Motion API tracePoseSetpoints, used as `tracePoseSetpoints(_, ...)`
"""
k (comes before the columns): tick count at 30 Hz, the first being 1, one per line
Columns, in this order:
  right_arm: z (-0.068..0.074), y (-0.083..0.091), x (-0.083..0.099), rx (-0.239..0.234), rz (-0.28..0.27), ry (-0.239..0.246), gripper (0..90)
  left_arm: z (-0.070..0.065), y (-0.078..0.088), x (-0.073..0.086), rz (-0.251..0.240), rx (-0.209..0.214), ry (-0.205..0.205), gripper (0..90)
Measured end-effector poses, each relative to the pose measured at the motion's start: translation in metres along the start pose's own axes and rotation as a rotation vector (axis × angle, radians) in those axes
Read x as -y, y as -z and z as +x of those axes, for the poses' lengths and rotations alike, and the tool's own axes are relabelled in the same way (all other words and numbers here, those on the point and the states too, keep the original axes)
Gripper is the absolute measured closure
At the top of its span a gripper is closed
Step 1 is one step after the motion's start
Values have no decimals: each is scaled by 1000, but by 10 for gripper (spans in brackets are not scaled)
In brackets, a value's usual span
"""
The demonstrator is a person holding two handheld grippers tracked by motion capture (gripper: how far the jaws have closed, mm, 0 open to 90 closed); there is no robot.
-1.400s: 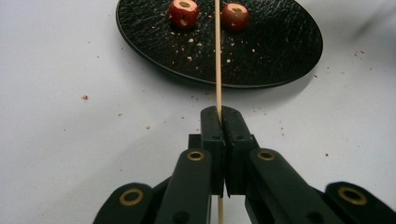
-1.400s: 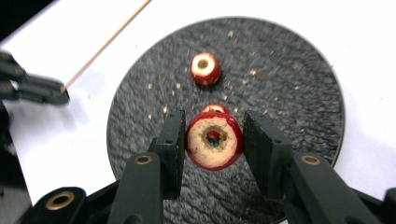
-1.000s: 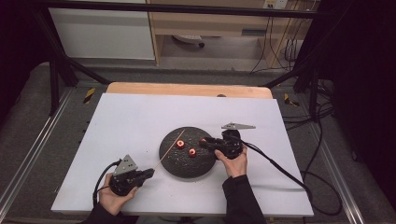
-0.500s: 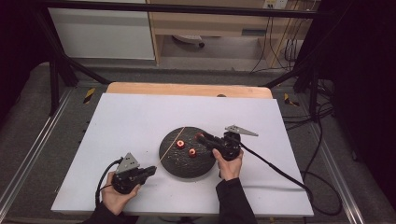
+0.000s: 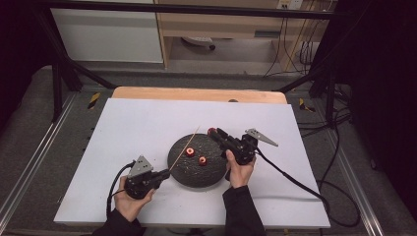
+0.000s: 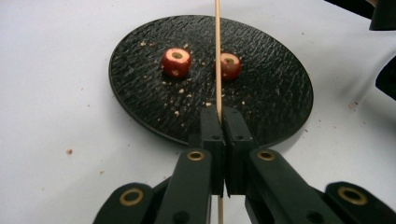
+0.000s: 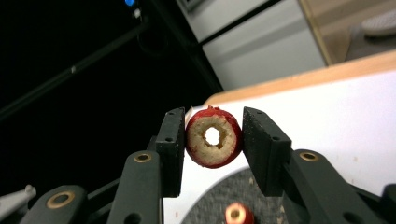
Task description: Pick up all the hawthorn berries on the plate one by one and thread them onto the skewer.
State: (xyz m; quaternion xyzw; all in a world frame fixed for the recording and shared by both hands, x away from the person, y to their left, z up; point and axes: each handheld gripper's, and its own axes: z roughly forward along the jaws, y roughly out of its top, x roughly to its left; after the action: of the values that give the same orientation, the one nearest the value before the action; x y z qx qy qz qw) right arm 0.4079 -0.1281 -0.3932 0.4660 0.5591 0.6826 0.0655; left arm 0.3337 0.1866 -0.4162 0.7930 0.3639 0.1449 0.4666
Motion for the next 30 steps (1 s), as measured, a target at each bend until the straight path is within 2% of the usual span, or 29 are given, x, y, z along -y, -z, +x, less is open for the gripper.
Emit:
tracePoseSetpoints(2,0,0,-2,-1,-36,-2,609,-2,-1,-3,-10,4,2,885)
tracePoseSetpoints(3,0,0,-2,-1,-36,-2,609,-2,-1,-3,-10,4,2,885)
tracePoseSetpoints(4,0,0,-3,-1,-61,-15,609,-4,-3,-5,-15,7,-1,885)
tracePoseSetpoints(10,-1,-2,-6,0,-105,-35,609,-11,-8,-6,-14,16,-10,885)
tracePoseSetpoints(14,-2,-3,-8,-3,-138,-56,610,-13,-10,-3,-12,28,0,885)
tracePoseSetpoints(23,-4,-6,-8,-3,-161,-80,610,-20,-14,2,-16,46,9,885)
tracePoseSetpoints(30,-6,-11,-2,-5,-177,-101,610,-23,-17,4,-20,55,14,885)
